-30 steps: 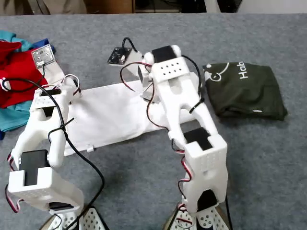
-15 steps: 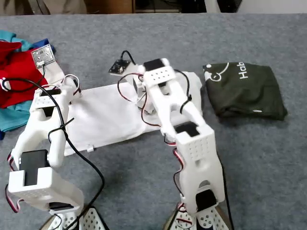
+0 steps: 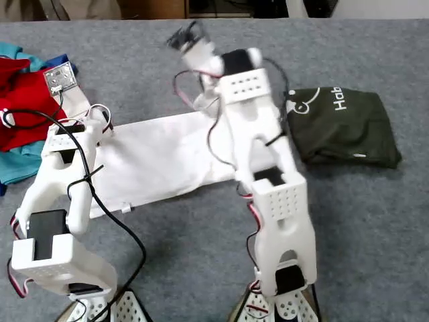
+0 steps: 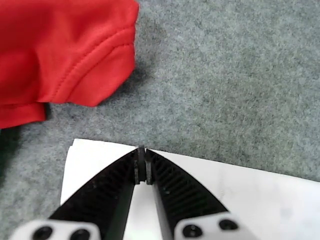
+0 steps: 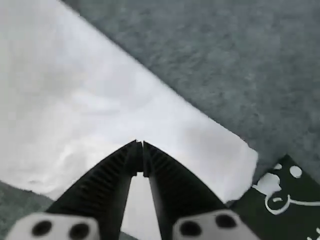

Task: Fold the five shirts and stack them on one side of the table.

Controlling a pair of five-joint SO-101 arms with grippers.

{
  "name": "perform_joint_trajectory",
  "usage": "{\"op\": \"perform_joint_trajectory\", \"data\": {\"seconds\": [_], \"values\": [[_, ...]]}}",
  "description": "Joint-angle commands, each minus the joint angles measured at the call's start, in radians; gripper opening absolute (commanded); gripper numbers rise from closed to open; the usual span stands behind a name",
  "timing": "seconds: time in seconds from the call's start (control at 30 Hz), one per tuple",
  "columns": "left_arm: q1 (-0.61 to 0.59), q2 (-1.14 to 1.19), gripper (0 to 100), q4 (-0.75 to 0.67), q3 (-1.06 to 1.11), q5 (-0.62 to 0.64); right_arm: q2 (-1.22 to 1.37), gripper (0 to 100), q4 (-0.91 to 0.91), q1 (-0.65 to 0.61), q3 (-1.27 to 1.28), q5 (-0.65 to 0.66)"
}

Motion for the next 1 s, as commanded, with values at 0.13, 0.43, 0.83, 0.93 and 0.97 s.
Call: {"op": "perform_joint_trajectory", "data": {"seconds": [0.13, 0.43, 0.83, 0.93, 0.97], "values": [[-0.081, -0.061, 2, 0.285, -0.207, -0.008, 0.147, 0.2, -0.236, 0.136, -0.061, -0.249], [-0.170, -0.076, 9, 0.812, -0.471, -0.060, 0.229, 0.2, -0.344, 0.252, -0.191, -0.282], [-0.172, -0.076, 15, 0.881, -0.287, -0.164, 0.257, 0.2, -0.462, 0.438, -0.199, -0.278], [-0.186, -0.076, 17, 0.881, -0.261, -0.178, 0.260, 0.2, -0.470, 0.444, -0.200, -0.278], [-0.187, -0.076, 17, 0.879, -0.258, -0.178, 0.260, 0.2, -0.473, 0.444, -0.200, -0.278]]}}
